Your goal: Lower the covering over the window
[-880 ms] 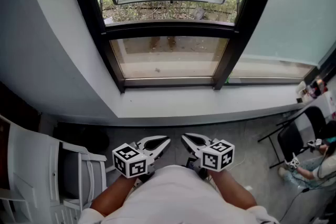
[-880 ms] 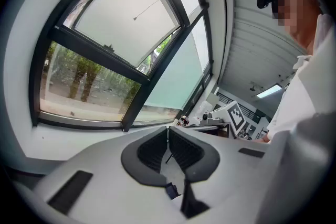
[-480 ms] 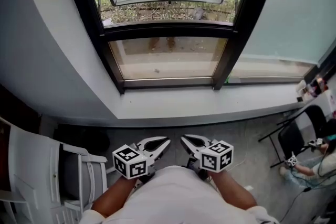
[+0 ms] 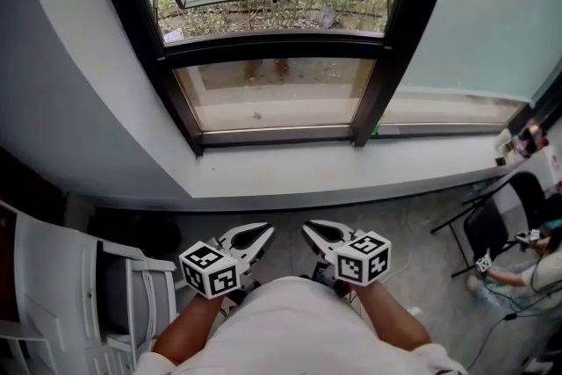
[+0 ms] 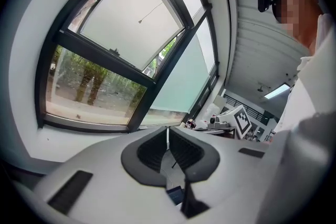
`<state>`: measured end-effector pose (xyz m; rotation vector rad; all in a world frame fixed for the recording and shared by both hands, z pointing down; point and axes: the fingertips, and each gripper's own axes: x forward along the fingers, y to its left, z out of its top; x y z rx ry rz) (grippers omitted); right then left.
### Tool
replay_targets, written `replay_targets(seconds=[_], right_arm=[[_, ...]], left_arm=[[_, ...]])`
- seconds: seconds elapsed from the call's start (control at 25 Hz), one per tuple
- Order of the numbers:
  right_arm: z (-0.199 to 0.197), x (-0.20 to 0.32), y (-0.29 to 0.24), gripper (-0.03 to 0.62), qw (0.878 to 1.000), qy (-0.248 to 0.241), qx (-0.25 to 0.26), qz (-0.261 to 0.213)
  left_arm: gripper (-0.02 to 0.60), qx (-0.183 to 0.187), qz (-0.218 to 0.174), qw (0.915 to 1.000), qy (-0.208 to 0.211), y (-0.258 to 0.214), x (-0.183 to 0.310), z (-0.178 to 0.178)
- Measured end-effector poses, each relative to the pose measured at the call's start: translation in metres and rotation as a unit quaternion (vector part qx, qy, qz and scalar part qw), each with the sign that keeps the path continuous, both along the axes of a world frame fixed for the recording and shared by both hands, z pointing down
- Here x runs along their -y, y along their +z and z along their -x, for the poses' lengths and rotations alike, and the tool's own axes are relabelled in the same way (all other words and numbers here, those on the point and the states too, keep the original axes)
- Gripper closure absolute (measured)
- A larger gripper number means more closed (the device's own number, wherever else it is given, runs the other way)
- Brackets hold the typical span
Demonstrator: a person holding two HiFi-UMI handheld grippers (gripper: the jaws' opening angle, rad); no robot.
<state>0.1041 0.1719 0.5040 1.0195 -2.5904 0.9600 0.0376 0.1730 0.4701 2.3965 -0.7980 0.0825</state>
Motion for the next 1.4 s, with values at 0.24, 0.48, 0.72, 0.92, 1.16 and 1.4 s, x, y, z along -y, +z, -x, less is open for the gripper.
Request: replay_targets(seconds=[0.24, 0.48, 0.72, 0.92, 1.16, 1.4], right_arm=[[-0.022, 0.005, -0.001, 0.566, 1.000, -0.010, 0.003, -0.006], [-0.041, 0.018, 0.011, 0.559, 1.000, -0.019, 0.002, -0.001], [-0.046, 0.040, 0.005, 0.543, 0.999, -0.040, 0.001, -0.021], [-0.027, 0.062, 0.006, 0.539, 0.999, -0.044, 0.005, -0.019], [0.006, 0.113, 0.017, 0.539, 1.000, -0.027, -0.003, -0.012], [0.049, 0.180, 0.019, 0.539, 1.000, 0.007, -0.006, -0.005]], left_arm=[[0.551, 0.009, -0.004, 0.9993, -0.035, -0.003, 0.010, -0.010], [0.551, 0.016, 0.003, 0.9980, -0.061, 0.004, 0.020, -0.023], [0.551, 0.031, -0.005, 0.9964, -0.078, -0.002, 0.030, -0.030], [0.551, 0.038, -0.017, 0.9965, -0.073, -0.006, 0.054, -0.017], [0.551, 0.024, -0.028, 0.9981, -0.050, 0.001, 0.117, 0.014], [0.552, 0.019, -0.024, 0.9994, -0.018, -0.002, 0.187, 0.056]])
